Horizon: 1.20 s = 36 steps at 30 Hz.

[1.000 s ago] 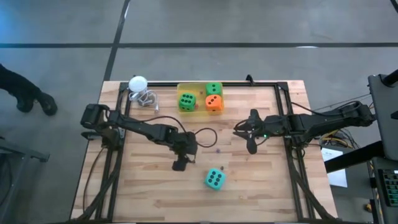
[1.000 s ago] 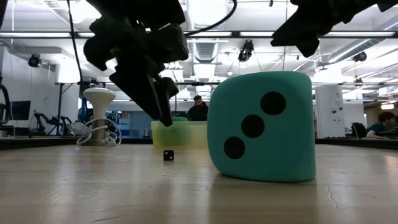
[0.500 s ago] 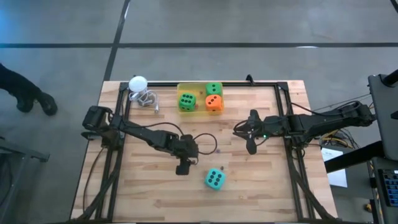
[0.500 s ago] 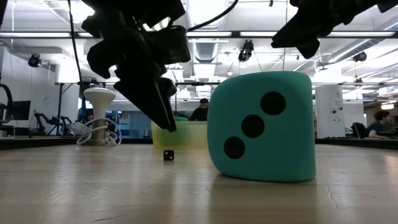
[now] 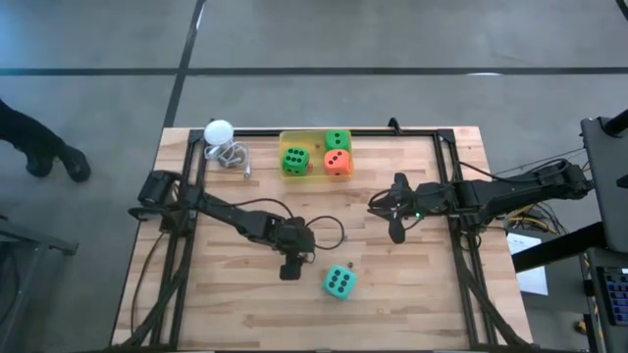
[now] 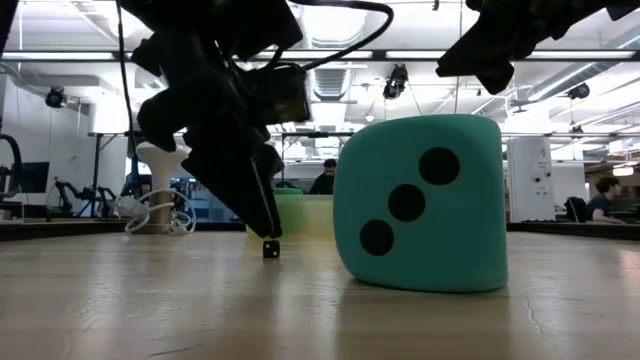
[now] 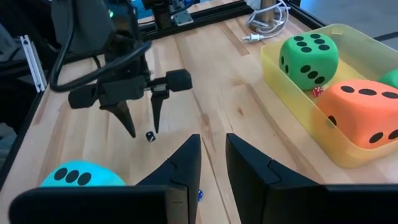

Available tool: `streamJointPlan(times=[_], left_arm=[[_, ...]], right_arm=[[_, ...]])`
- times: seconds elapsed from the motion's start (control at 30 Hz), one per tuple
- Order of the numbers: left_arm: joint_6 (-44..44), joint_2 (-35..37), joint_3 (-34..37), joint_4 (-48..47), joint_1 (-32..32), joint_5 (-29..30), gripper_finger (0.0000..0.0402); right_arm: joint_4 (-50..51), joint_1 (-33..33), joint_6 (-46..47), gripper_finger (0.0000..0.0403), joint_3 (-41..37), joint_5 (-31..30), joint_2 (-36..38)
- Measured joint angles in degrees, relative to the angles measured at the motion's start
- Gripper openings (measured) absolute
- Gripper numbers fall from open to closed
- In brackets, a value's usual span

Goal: Pick & Place Dice
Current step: Put the left black small die into the yellow bin

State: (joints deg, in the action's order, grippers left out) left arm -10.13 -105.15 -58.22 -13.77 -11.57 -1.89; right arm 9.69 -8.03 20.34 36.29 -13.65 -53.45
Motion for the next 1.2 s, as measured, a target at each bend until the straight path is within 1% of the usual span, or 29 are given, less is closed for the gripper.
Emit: streamJointPlan(times=[0.13,0.27,0.63,0.87,1.0,1.2], left_arm=[[-0.23,-0.92,0.00,1.62,-0.07,0.21,0.0196],[-0.24,-1.17,0.00,1.54,-0.09,2.68,0.0196],[-0.26,-1.23,0.02,0.45,-0.65,3.05,0.0196],[-0.39,-1.23,0.43,0.45,-0.77,4.35,0.0195],[-0.45,-1.28,0.48,0.52,-0.77,4.52,0.0186],[-0.44,-1.28,0.48,0.73,-0.77,4.52,0.0162]], right_arm=[[0.07,0.00,0.02,0.0069,0.00,0.03,0.00],[0.22,0.00,0.02,0.0065,0.00,0.17,0.00],[0.31,0.00,0.02,0.0063,0.00,0.17,0.00],[0.30,0.00,0.02,0.0063,0.00,0.17,0.00],[0.28,0.00,0.03,0.0063,0.00,0.22,0.00],[0.28,0.00,0.02,0.0063,0.00,0.29,0.00]])
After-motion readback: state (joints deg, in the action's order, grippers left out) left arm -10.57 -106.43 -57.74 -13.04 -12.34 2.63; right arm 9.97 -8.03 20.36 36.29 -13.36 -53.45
